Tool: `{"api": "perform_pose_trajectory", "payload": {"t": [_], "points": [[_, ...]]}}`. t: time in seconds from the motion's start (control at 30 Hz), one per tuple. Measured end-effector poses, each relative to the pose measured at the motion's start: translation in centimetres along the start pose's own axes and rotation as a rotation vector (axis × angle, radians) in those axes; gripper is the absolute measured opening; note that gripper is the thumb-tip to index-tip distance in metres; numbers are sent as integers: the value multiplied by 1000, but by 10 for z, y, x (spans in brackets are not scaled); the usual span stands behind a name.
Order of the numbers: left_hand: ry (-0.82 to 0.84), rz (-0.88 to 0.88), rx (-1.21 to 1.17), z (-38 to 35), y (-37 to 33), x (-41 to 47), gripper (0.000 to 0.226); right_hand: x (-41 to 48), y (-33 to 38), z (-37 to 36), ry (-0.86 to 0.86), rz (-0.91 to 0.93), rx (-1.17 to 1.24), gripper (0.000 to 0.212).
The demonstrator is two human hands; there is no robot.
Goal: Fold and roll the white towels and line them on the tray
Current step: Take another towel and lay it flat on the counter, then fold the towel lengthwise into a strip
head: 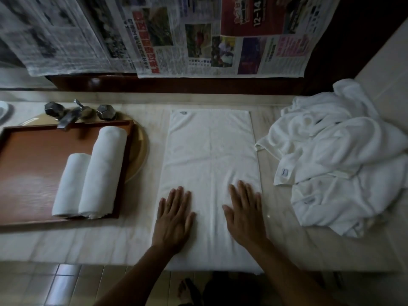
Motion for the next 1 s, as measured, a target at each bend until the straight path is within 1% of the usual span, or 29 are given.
{"api": "perform_pose_trajectory", "payload": {"t": [0.13, 0.33, 0.53, 0.7, 0.93, 1.0], "points": [[7, 16, 20, 1, 6, -3, 67, -2, -2, 1, 24, 0, -10, 65], [0, 1, 23, 1, 15, -24, 67, -30, 12, -2, 29, -9, -27, 65], [2, 4, 27, 1, 15, -27, 67, -30, 14, -1, 65, -35, -11, 66], [1, 8, 29, 3, 13, -28, 68, -30, 14, 0, 52, -33, 0, 67], [-11, 3, -22, 4, 13, -30, 69, -28, 10, 0, 56, 11, 44, 68], [-7, 39, -34, 6, 9, -27, 69, -27, 4, 2, 54, 42, 92, 66]]}}
Point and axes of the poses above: each hand's wrist, its own x-axis towards the middle knuckle, its own z-axis out of the back of the hand, y = z × x, the point moved 2 cm from there along x, towards the middle knuckle, and after that the axes turned 9 degrees about z, right-handed, at the moved point
